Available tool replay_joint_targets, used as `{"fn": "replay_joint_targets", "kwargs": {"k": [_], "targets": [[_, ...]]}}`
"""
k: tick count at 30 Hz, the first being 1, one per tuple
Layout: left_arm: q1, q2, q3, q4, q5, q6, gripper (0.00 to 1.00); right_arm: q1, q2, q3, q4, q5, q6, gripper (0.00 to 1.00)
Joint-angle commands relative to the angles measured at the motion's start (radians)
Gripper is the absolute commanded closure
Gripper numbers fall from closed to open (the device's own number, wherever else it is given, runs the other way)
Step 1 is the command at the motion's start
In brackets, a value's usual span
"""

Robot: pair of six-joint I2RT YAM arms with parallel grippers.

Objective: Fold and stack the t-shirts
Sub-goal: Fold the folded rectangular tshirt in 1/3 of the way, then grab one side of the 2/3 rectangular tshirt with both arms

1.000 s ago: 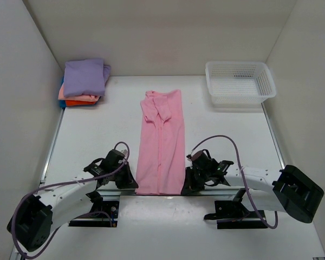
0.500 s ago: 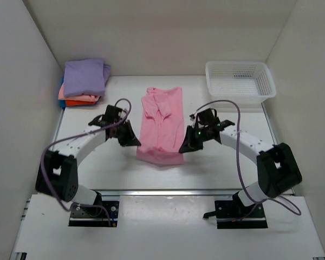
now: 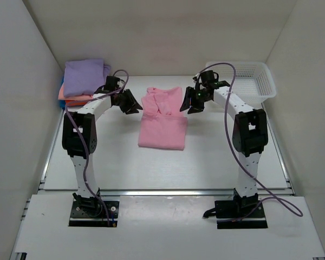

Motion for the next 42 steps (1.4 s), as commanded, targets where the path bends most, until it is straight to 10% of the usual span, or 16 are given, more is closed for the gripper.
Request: {"fn": "replay_joint_targets", "kwargs": {"k": [1,14,23,26,28,29,42], "targets": [[0.019,-0.115,-0.115,0.044,0.026,-0.008,0.57,0.01,-0.093,-0.047,-0.042,0.052,-0.016,0.54],[-0.07,-0.344,-0.71,0.333,-0.044,-0.103,0.49,0.034,-0.52,-0.985,0.584,-0.075,0.316,0.56],[-0.125,-0.305,-0.721,0.374,-0.095,-0.152,0.52,0.102,-0.397,-0.971,0.721,-0.048,0.382,0.55],[-0.12,-0.321,-0.769,0.394,-0.091,-0.16,0.73,0.107,-0.362,-0.971,0.759,-0.029,0.392,0.56],[-0.105,-0.336,-0.813,0.403,-0.086,-0.16,1.0,0.105,-0.356,-0.988,0.788,-0.022,0.396,0.77],[-0.116,-0.35,-0.821,0.4,-0.081,-0.152,1.0,0.105,-0.363,-1.005,0.794,-0.018,0.402,1.0],[-0.237,-0.898,-1.192,0.13,-0.121,-0.052,1.0,0.326,-0.849,-1.328,0.509,0.006,0.394,1.0]]}}
